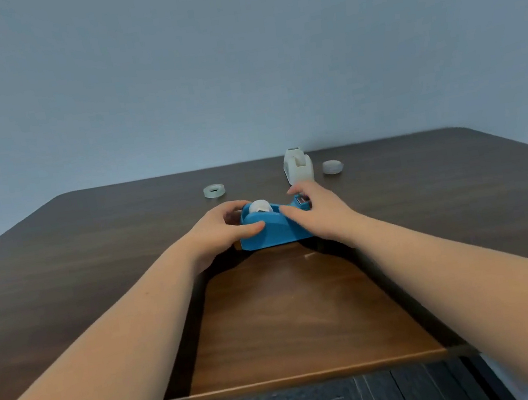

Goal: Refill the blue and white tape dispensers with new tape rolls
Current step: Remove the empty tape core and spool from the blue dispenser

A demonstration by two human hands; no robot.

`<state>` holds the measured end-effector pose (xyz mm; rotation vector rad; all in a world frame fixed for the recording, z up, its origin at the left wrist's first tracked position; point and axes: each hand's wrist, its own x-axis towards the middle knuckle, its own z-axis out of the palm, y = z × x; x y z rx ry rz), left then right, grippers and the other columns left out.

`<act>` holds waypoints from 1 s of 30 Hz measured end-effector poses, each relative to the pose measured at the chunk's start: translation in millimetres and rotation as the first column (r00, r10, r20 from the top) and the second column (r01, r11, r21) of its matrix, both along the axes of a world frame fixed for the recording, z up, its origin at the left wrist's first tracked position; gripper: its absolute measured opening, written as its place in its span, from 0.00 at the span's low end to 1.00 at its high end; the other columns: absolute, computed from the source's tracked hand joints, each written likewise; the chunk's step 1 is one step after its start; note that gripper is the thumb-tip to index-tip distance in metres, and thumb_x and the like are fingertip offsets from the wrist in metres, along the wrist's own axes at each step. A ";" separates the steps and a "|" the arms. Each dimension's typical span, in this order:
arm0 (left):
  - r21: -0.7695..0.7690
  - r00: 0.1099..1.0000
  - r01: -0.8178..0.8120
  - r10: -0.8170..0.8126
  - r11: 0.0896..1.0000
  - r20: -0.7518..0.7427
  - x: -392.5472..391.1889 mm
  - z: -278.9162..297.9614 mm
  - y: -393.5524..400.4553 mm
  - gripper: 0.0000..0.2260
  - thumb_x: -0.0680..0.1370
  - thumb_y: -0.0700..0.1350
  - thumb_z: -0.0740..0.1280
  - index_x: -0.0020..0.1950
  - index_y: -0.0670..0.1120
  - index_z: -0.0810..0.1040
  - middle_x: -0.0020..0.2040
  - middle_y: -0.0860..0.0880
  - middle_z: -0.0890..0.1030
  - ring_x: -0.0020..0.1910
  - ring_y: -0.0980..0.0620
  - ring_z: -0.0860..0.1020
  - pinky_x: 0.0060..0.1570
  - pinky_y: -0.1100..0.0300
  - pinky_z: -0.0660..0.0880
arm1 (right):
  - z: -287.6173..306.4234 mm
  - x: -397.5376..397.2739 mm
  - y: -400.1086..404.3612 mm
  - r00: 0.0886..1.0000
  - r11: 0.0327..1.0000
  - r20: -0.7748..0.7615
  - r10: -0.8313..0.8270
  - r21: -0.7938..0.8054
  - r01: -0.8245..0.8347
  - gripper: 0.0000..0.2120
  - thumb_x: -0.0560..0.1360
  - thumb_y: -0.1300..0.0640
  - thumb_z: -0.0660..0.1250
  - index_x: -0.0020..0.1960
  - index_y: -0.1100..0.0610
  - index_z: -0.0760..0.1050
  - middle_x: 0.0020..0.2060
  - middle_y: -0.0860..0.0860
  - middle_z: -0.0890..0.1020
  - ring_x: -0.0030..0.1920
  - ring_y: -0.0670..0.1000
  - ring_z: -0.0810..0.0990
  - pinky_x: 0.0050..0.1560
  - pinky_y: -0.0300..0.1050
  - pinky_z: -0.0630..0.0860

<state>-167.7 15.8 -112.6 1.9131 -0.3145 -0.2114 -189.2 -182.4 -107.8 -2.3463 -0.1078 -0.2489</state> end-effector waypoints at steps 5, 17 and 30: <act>-0.029 1.000 0.013 -0.013 0.999 0.002 0.3 -1.9 2.7 0.21 0.71 0.45 0.74 0.63 0.51 0.76 0.59 0.51 0.80 0.59 0.54 0.77 0.62 0.56 0.73 | -6.2 -4.0 -5.6 0.992 0.984 -0.007 0.128 0.126 -0.126 0.26 0.70 0.43 0.70 0.65 0.49 0.70 0.63 0.45 0.72 0.60 0.45 0.69 0.56 0.39 0.64; -0.045 0.973 -0.117 0.124 0.992 0.192 -6.7 -6.6 -12.0 0.13 0.74 0.54 0.68 0.58 0.57 0.80 0.58 0.53 0.81 0.58 0.56 0.77 0.60 0.56 0.75 | -9.6 1.4 -11.8 0.987 0.979 -0.007 0.159 0.132 -0.157 0.21 0.66 0.43 0.74 0.55 0.47 0.74 0.48 0.40 0.73 0.48 0.42 0.72 0.42 0.36 0.68; -0.225 0.915 -0.249 0.305 0.942 0.263 -9.2 10.7 -20.4 0.05 0.72 0.48 0.72 0.46 0.50 0.85 0.47 0.55 0.85 0.48 0.60 0.81 0.43 0.68 0.75 | -7.7 3.0 -9.3 0.984 0.981 -0.038 0.176 0.086 -0.173 0.22 0.65 0.41 0.73 0.56 0.46 0.73 0.49 0.39 0.74 0.51 0.43 0.74 0.45 0.37 0.69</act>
